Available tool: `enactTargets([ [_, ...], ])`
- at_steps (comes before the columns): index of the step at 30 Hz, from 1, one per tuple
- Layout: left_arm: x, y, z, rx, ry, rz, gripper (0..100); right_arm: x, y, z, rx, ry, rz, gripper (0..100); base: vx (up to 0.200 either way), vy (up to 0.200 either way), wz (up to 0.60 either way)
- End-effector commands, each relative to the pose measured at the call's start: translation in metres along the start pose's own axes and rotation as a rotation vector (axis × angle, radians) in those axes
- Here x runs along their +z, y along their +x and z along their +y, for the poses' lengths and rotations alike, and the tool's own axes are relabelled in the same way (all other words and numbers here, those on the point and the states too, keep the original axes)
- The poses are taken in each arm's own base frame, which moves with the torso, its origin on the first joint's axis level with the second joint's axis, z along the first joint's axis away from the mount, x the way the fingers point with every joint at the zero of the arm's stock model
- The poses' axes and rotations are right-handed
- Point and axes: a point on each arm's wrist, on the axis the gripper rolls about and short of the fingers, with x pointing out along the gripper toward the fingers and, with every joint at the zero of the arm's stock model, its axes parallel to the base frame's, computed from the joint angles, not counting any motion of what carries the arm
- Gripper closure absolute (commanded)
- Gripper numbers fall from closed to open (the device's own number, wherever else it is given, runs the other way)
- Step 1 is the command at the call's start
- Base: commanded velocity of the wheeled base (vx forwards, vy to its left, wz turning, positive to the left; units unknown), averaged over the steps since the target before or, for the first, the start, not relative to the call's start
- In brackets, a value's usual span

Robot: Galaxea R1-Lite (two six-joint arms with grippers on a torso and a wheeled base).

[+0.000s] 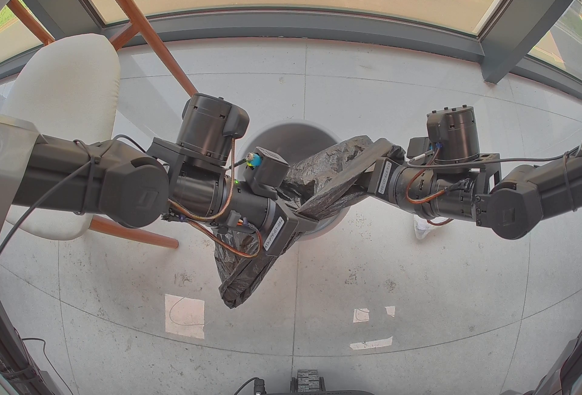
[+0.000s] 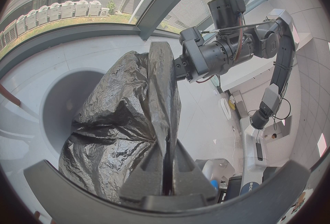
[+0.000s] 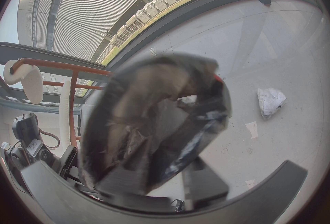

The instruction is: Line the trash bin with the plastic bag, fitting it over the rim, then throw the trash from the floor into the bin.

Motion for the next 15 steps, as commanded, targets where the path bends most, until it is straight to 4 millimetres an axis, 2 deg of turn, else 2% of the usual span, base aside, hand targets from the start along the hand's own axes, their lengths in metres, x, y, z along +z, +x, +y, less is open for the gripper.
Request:
enactTargets([
  [1, -0.002, 0.001, 0.000, -0.002, -0.015, 0.008, 100, -0.002, 0.006, -0.002, -0.005, -0.001, 0.010, 100, 0.000, 0.000, 0.00],
  [6, -0.007, 0.013, 0.005, -0.007, -0.070, 0.023, 100, 0.004, 0.020, -0.006, -0.011, -0.002, -0.003, 100, 0.000, 0.000, 0.00],
  [13, -0.017, 0.035, 0.015, 0.001, -0.092, 0.050, 100, 0.010, 0.031, -0.019, -0.043, -0.049, -0.008, 100, 0.000, 0.000, 0.00],
  [15, -0.019, 0.045, 0.020, 0.040, -0.111, 0.065, 100, 0.016, 0.036, -0.029, -0.059, -0.086, -0.017, 100, 0.000, 0.000, 0.00],
])
